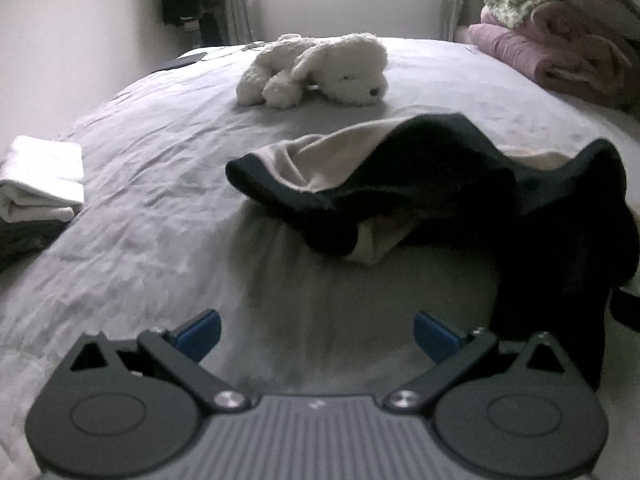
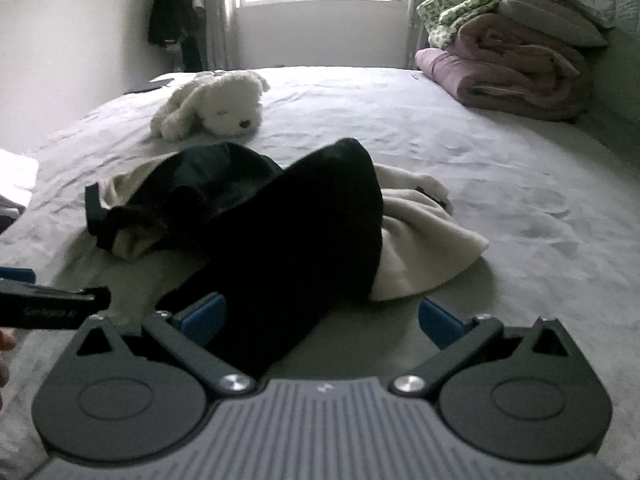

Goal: Fold clothes

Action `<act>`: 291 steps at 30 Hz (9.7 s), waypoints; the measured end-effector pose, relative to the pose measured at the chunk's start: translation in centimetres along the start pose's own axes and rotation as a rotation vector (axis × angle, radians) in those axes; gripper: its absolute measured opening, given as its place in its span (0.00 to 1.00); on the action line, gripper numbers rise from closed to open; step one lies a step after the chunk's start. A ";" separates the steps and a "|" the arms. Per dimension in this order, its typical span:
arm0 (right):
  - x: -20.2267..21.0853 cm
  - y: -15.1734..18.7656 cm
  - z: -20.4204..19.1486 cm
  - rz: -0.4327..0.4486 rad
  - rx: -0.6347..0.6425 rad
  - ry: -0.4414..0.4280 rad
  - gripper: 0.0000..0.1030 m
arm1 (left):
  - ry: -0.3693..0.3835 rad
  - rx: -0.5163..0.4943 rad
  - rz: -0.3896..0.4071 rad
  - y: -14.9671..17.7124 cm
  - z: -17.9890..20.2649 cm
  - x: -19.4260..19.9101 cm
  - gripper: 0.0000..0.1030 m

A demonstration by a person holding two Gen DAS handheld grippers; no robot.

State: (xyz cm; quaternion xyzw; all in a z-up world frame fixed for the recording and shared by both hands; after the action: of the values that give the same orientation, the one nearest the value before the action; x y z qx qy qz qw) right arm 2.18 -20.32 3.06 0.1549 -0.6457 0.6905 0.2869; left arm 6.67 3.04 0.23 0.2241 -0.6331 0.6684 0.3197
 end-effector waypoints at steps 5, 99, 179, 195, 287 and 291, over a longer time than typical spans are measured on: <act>-0.5 -0.9 -0.2 0.019 0.035 -0.032 0.87 | 0.012 0.049 0.005 -1.0 0.3 -0.3 1.00; 1.4 -3.4 5.4 0.264 0.289 0.129 0.58 | -0.039 0.053 -0.042 -1.7 -2.2 -1.9 1.00; 17.7 -13.6 0.2 0.664 0.415 0.286 0.02 | 0.437 -0.262 0.124 -1.5 5.4 3.1 1.00; 20.0 -12.0 4.5 0.621 0.329 0.269 0.02 | 0.331 -0.338 0.306 -3.5 8.3 3.1 0.01; 0.7 -16.8 6.3 0.569 0.454 0.328 0.01 | 0.200 -0.166 0.310 -16.8 -0.8 4.8 0.02; -4.5 -18.4 5.3 0.492 0.453 0.356 0.01 | 0.146 -0.204 0.231 -18.2 -0.5 -1.3 0.02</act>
State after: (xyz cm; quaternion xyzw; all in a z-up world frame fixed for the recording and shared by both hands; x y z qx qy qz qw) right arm 15.92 -26.35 15.82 -0.0675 -0.4345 0.8802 0.1787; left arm 20.59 3.25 12.07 0.0672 -0.6942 0.6476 0.3070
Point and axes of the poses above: each gripper's, at about its wrist camera, not at the fingertips, and x roughly against the way its jaws point, z to its right, y to its underside, the point moved 5 cm from there along -x, roughly the way its jaws point, and after that the axes turned 15 degrees about y, right-handed, at the moved point
